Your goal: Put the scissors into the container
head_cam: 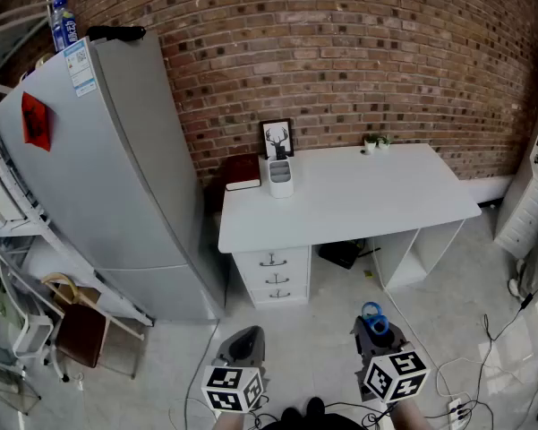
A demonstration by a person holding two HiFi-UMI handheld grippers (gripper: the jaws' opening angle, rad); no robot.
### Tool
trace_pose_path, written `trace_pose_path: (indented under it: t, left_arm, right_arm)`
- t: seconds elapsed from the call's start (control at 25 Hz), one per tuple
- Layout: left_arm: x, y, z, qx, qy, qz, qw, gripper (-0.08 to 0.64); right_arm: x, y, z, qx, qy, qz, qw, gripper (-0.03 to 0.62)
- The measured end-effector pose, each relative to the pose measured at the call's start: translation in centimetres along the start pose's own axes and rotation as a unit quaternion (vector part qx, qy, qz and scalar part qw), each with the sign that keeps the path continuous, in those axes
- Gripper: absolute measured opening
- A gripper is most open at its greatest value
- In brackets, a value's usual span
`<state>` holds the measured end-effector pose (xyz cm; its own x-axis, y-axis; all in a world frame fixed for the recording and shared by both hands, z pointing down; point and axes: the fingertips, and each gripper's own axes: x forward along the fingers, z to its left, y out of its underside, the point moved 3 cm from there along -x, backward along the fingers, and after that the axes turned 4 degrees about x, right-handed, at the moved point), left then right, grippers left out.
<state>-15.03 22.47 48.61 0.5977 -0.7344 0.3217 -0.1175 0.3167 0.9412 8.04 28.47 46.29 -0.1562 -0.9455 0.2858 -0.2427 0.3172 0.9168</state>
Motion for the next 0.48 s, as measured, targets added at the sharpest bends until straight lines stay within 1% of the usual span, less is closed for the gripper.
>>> trace_pose_path:
  t: [0.32,0.48]
  left_arm:
    - [-0.11,0.44,-0.23,-0.006,0.005,0.005,1.0,0.02]
    - [0.13,0.49,-0.45,-0.01,0.008,0.006,0.9999,0.02]
  right_arm:
    - [-0.14,0.48,0.29,0.011,-0.012,0.004,1.0,0.04]
    - [-0.09,0.57,0.04,0.016,-0.011,0.007,1.0,0.04]
